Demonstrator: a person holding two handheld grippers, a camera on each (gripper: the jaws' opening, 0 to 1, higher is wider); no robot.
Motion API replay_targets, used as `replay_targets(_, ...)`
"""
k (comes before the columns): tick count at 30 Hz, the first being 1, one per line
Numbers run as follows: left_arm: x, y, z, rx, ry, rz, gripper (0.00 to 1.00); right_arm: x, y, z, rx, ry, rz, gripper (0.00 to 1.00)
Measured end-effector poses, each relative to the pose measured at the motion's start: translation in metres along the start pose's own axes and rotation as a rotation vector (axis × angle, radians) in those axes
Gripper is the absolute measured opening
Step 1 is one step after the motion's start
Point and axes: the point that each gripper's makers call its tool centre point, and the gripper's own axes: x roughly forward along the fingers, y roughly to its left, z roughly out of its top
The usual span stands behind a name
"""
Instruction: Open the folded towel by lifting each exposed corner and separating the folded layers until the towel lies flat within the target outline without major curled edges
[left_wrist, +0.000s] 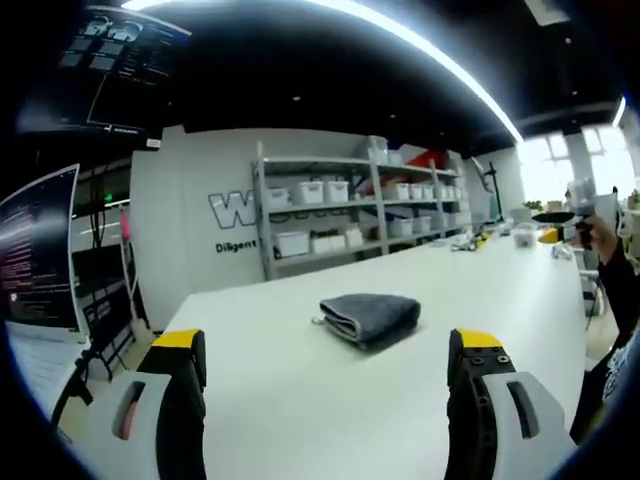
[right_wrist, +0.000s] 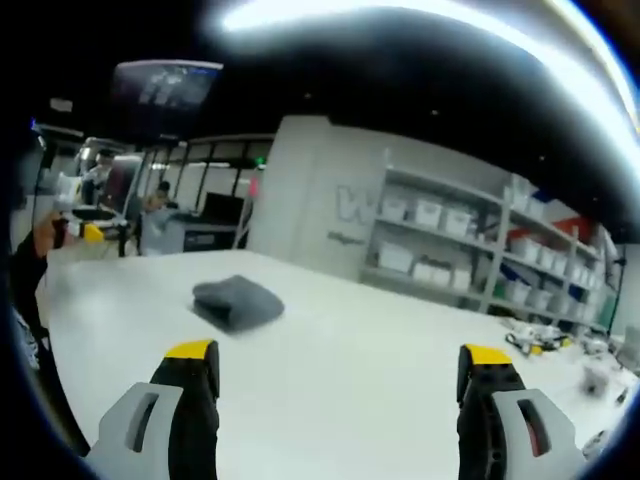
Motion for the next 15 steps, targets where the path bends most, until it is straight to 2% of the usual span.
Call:
replay_targets(2,0.000,0.003,-0.003,-0.010,0.015,0.016,1.00,0.003,0.004,-0.001,0.012,0.001,0.015,1.00)
replay_targets(9,-0.005,0.010,0.001,-0.001,-0.010,0.027,1.00,0.007,0.020,-0.006,0.041,-0.006,0.044,1.00)
replay_targets(15,-0.013,0.014,-0.001,0.007,-0.017,0.033,1.00,0.008,0.027,-0.009,0.030,0.008,0.053,1.00)
